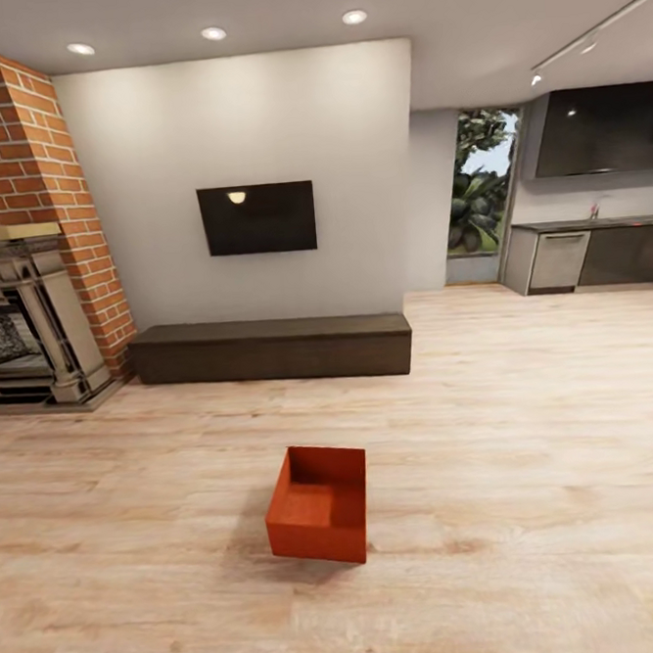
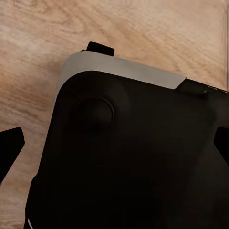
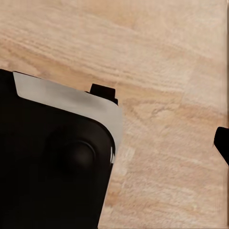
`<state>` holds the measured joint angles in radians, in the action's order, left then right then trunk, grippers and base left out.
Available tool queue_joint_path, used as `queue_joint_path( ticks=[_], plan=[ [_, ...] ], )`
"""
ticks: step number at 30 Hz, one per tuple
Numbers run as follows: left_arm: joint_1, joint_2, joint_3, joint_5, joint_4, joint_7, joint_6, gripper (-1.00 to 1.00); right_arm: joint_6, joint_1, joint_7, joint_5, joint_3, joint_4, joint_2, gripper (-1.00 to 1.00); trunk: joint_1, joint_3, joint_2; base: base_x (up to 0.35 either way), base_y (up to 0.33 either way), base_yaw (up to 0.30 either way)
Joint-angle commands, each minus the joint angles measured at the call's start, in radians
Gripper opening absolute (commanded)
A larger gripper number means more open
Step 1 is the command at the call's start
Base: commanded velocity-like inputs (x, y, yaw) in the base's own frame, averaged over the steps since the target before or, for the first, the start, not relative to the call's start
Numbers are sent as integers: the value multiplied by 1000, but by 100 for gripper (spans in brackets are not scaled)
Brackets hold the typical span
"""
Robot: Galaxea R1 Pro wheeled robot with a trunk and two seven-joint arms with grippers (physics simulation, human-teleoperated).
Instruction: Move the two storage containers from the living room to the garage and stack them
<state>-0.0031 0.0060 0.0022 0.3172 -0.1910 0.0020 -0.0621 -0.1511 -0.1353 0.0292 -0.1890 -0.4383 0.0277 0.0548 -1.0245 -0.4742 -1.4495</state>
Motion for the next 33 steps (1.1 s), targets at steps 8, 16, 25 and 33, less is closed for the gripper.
queue_joint_path(
  ticks=[8, 16, 25, 33],
  plan=[
    [0, 0, 0, 6, -2, 0, -1, 100, -7, -1, 3, -10, -8, 3, -1, 100, -1, -1, 0, 322, 0, -57],
    [0, 0, 1, 6, -2, 0, 5, 100, -6, -1, 3, -10, -8, 3, 0, 100, -1, -1, 0, 322, 18, -37],
    [0, 0, 1, 6, -2, 0, 5, 100, -5, -1, 3, -10, -10, 3, 0, 100, -1, -1, 0, 322, 69, -1],
    [0, 0, 1, 6, -2, 0, 5, 100, -5, -1, 3, -9, -9, 3, 0, 100, -1, -1, 0, 322, 74, 0]
  ],
)
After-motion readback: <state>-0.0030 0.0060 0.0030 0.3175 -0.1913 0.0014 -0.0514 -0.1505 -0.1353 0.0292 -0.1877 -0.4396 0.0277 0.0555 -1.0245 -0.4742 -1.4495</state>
